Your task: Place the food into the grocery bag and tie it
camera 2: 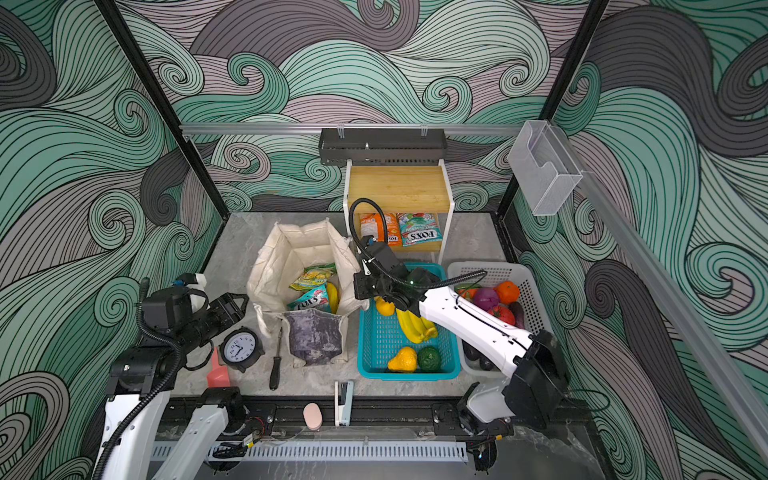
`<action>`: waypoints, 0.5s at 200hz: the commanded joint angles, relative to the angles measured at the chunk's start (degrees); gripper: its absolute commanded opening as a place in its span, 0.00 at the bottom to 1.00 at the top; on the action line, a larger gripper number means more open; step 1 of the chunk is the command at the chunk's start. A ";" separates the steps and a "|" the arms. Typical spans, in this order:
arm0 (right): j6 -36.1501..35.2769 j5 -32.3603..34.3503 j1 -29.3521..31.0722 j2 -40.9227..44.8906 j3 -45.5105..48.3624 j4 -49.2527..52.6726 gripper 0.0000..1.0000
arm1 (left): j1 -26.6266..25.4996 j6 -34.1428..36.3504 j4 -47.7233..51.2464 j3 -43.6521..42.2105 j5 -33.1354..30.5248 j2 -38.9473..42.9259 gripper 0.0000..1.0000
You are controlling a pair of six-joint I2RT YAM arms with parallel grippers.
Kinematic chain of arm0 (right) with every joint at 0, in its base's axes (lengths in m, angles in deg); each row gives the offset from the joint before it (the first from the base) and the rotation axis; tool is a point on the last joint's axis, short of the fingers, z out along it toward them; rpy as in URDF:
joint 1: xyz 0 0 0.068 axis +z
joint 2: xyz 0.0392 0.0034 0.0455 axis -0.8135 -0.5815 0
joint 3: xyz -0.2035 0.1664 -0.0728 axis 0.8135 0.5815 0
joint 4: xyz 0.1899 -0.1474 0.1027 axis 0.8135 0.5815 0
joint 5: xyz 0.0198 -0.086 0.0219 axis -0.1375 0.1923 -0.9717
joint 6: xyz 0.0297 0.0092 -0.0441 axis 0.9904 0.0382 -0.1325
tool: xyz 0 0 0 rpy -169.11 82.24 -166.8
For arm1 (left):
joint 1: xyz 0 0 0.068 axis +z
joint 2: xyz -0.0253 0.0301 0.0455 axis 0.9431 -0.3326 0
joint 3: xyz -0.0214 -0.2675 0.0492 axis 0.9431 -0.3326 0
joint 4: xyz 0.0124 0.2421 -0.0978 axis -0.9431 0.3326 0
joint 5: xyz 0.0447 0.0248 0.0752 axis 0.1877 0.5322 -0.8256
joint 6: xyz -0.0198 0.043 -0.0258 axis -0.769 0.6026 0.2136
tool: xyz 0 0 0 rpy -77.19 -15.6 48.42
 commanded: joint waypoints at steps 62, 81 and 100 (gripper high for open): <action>0.78 -1.26 -0.82 1.59 1.46 -1.41 0.00 | 0.57 -0.89 -9.85 -2.86 4.08 0.19 0.43; 0.86 -2.01 -0.82 1.04 1.10 -2.01 0.00 | 0.62 -0.94 -11.09 -0.45 7.20 -4.80 0.47; 1.04 -2.73 -0.82 0.68 0.96 -2.17 0.00 | 0.57 -2.18 -14.04 -0.46 9.48 -7.08 0.51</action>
